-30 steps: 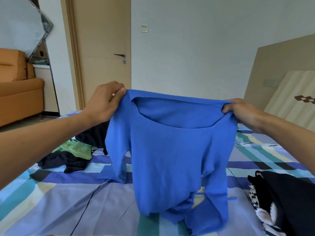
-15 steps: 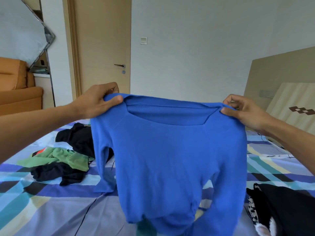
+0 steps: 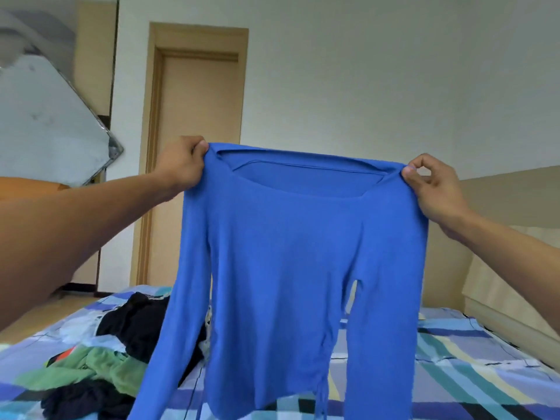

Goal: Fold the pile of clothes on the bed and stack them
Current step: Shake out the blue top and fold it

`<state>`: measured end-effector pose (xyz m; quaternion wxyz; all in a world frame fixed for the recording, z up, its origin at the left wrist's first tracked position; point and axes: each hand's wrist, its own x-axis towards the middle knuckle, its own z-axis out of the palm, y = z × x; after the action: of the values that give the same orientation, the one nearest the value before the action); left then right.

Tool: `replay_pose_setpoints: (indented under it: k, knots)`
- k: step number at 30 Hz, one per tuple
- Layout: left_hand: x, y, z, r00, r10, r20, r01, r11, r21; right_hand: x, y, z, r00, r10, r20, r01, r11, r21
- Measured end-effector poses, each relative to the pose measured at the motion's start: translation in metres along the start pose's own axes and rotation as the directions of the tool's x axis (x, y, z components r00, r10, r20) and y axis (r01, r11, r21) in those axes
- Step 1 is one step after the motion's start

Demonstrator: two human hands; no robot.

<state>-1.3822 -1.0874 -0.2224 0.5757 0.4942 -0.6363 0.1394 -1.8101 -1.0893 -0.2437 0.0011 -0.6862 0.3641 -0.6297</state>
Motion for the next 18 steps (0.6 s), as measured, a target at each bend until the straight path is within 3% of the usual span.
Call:
replay_pose_setpoints:
  k: [2, 4, 7, 10, 15, 18]
  knots:
    - [0.012, 0.014, -0.010, 0.999, 0.032, -0.038, -0.032, 0.999, -0.005, 0.010, -0.016, -0.007, 0.998, -0.037, -0.044, 0.034, 0.997, -0.067]
    - [0.022, 0.022, -0.024, 0.979, 0.195, -0.065, -0.189, 0.978, 0.083, 0.019, -0.030, -0.018, 0.994, -0.082, -0.068, 0.073, 0.990, -0.124]
    - [0.030, 0.025, -0.045, 0.894, 0.447, -0.037, -0.425, 0.869, 0.254, 0.029, -0.046, -0.035, 0.989, -0.141, -0.045, 0.136, 0.986, -0.095]
    - [0.033, 0.025, -0.056, 0.814, 0.580, 0.010, -0.549, 0.764, 0.339, 0.031, -0.057, -0.043, 0.992, -0.127, -0.019, 0.126, 0.992, -0.025]
    - [0.023, 0.000, -0.042, 0.798, 0.592, 0.109, -0.594, 0.744, 0.306, 0.017, -0.045, -0.027, 0.994, -0.028, 0.104, 0.025, 0.999, 0.031]
    - [-0.015, -0.038, -0.002, 0.797, 0.522, 0.302, -0.590, 0.781, 0.206, -0.011, 0.000, 0.003, 0.934, 0.139, 0.330, -0.134, 0.990, -0.038]
